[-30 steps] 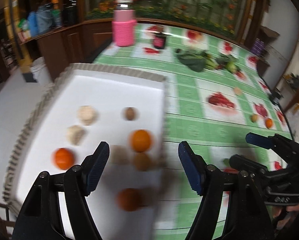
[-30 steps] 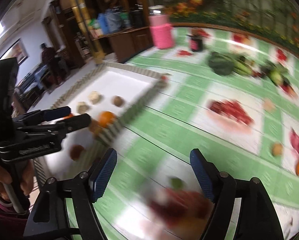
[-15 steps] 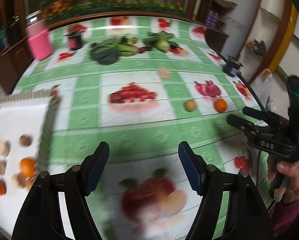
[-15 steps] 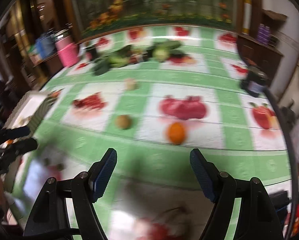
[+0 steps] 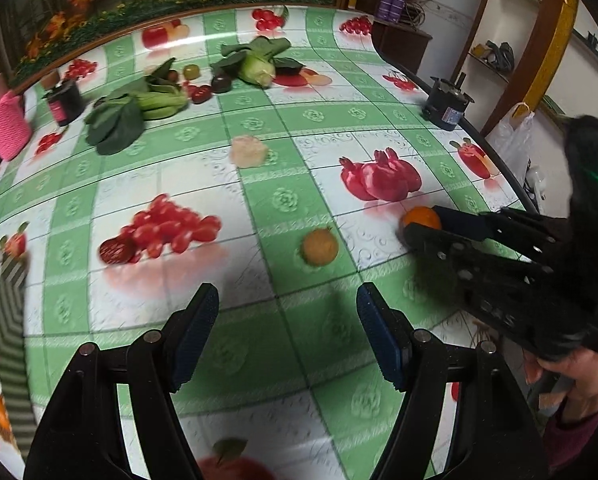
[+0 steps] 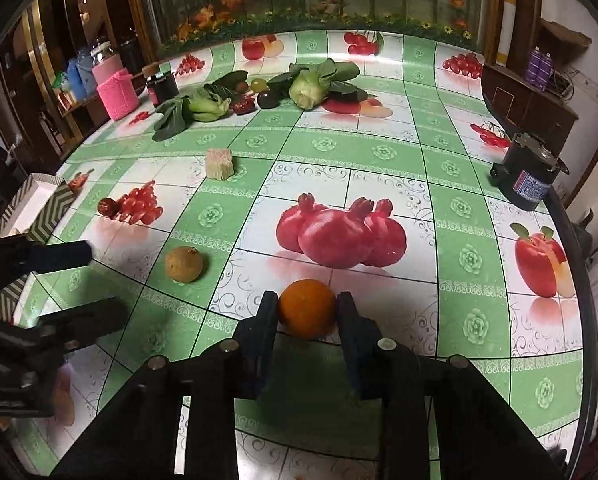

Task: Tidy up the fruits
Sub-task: 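Grasp an orange with right tool while left tool grasps a brown kiwi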

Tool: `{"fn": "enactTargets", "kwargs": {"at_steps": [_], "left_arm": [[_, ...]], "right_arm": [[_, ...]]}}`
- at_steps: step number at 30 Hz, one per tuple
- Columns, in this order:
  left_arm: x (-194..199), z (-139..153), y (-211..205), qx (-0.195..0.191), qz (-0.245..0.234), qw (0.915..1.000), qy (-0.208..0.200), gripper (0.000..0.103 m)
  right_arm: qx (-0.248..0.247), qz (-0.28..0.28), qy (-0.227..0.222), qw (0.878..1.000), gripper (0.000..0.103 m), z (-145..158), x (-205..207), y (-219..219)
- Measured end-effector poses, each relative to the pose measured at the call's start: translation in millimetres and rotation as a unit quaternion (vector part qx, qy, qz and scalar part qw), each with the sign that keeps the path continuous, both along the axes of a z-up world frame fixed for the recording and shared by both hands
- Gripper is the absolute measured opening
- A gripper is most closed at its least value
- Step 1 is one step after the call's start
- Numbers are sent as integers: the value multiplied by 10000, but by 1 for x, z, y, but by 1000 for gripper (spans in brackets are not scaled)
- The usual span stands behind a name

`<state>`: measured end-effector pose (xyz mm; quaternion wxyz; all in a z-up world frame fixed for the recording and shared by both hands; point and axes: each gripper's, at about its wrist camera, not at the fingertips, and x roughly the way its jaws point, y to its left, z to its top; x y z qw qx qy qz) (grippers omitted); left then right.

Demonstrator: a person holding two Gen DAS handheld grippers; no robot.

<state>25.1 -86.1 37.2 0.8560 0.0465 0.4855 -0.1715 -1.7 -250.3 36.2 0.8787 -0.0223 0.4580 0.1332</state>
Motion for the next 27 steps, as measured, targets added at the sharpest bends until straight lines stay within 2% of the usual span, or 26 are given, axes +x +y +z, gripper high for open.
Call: {"fn": "enactTargets", "kwargs": {"at_steps": [8,9,10,12,13,21,27], "left_arm": [[19,-14,-19,124,-44,9999,17,70],[21,-16,-20,150,-40,9999,9,67],[22,-17,-21,154,-63,9999,12,60],[23,-18,-23,289,-52,9995,-112,26],[23,-18,-24,334,-62,9993,-135,20],[15,-12,-15,206,-109,9997,-108,20],[-4,5,12,71,92,9998,-157,20]], "right_arm": [[447,-201,24,9988,32,0,-3,-19],[468,-178,10,9987,32,0,-4,-19],[486,-145,6,9987,32,1,-4,-18],[504,-104,11,9987,32,0,-4,-17],[501,-89,22,9987,32,-1,-4,-16],[548,-68,16,9985,31,2,-7,-15],[610,77,-40,9981,31,12,-20,1]]}}
